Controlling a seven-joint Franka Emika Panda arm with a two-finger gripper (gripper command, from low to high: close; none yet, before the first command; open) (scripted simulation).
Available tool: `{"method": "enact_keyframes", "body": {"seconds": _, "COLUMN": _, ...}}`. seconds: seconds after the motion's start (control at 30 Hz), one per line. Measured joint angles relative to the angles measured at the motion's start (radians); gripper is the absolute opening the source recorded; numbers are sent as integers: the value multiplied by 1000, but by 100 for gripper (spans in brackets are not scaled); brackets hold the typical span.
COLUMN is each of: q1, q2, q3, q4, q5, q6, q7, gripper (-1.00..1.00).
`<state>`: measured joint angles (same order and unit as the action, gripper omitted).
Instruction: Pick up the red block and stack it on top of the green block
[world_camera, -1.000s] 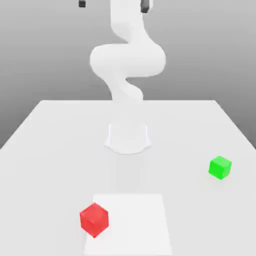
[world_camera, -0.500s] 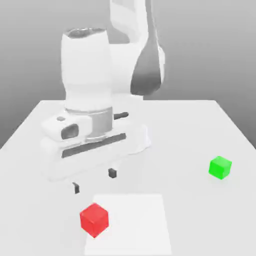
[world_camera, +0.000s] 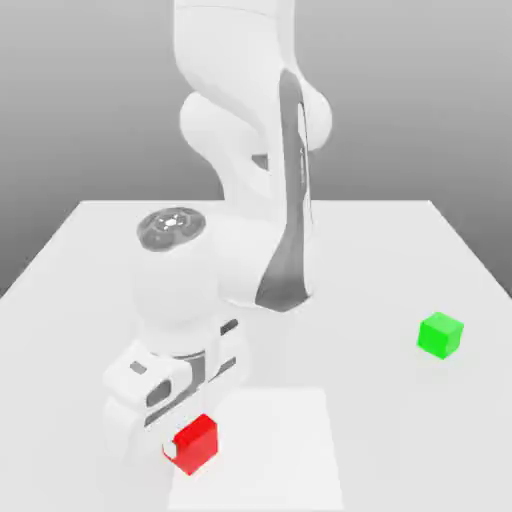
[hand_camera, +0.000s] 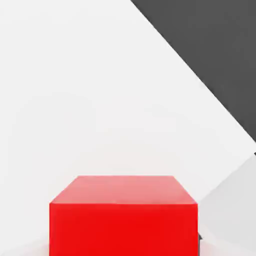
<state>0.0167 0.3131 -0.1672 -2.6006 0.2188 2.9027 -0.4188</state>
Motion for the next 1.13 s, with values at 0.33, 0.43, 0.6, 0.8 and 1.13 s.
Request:
{"method": "enact_keyframes", "body": {"seconds": 0.33, "q1": 224, "q2": -267, "q3": 56, "q4": -81, "q5": -132, "q6": -179, "q7": -35, "gripper": -100}}
{"method": "enact_keyframes", "body": {"seconds": 0.43, "q1": 377, "q2": -319, "q3": 123, "q4": -118, "q5": -120, "q6": -193, "q7": -148, "gripper": -100}}
{"method": "enact_keyframes", "body": {"seconds": 0.6, "q1": 588, "q2": -405, "q3": 224, "q4": -180, "q5": -117, "q6": -213, "q7": -324, "gripper": -100}}
{"method": "enact_keyframes", "body": {"seconds": 0.8, "q1": 780, "q2": -476, "q3": 369, "q4": -247, "q5": -131, "q6": -218, "q7": -498, "gripper": -100}}
{"method": "enact_keyframes", "body": {"seconds": 1.13, "q1": 799, "q2": -263, "q3": 373, "q4": -247, "q5": -268, "q6": -9, "q7": -431, "gripper": 100}}
